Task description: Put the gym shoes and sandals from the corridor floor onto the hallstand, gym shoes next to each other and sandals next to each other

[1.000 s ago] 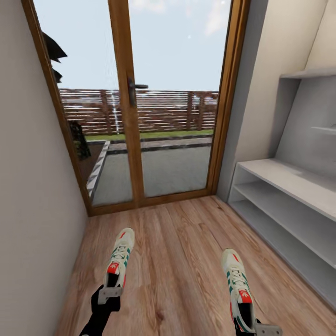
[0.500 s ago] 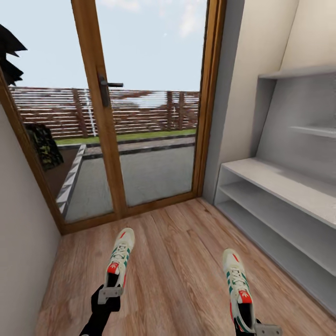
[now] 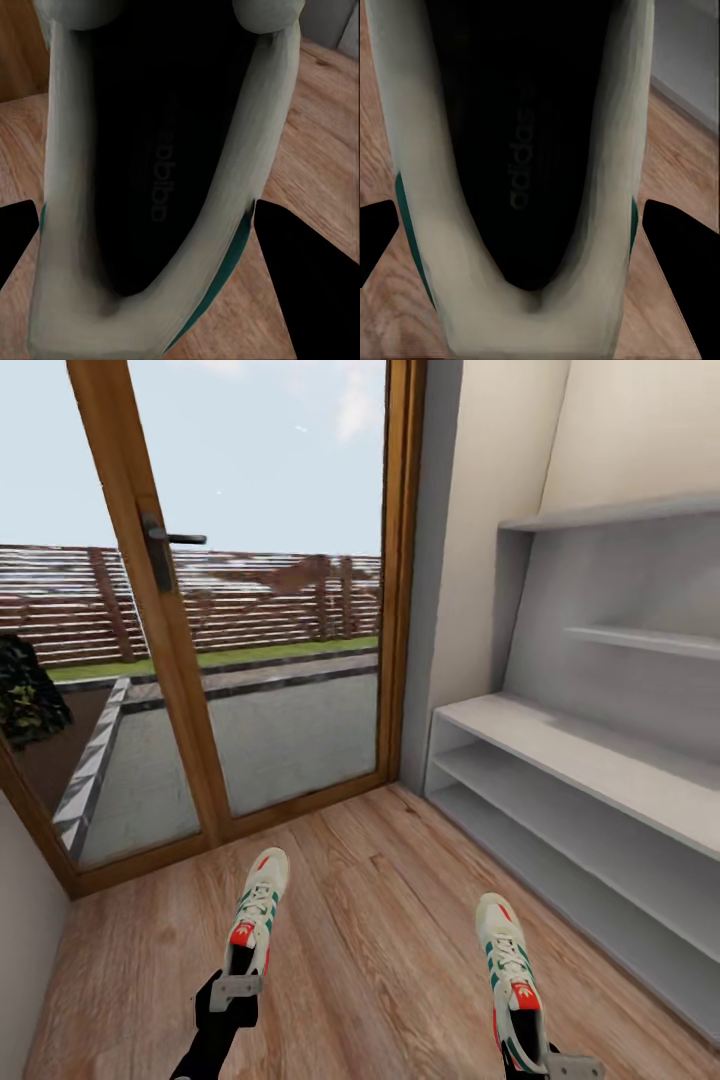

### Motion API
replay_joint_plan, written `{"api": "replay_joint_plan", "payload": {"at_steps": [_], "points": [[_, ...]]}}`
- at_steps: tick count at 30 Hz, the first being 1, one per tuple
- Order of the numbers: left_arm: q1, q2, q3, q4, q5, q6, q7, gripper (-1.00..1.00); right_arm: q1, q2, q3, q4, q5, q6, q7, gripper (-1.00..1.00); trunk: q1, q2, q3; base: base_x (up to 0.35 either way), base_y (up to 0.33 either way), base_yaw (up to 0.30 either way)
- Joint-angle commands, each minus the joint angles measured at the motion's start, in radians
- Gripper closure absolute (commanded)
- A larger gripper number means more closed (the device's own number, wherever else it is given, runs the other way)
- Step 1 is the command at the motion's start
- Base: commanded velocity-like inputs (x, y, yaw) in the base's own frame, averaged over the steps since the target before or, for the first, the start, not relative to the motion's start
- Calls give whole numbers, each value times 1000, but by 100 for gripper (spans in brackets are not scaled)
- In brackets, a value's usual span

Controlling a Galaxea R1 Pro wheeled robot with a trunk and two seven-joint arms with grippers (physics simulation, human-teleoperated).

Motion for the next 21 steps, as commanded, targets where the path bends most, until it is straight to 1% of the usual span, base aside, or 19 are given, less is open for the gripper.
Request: {"api": "replay_joint_plan", "payload": {"at_steps": [1,15,21], "points": [[0,1,-2,0,3,-3,0,100,-1,0,0,1,1,-3,-3,100,0,0,-1,3,0,-265],[0,1,-3,8,2,-5,0,100,-1,0,0,1,2,-3,-3,100,0,0,-1,0,0,-265],[6,6,7,16,9,-9,4,100,-1,0,0,1,1,-3,-3,100,0,0,-1,0,0,-265]]}}
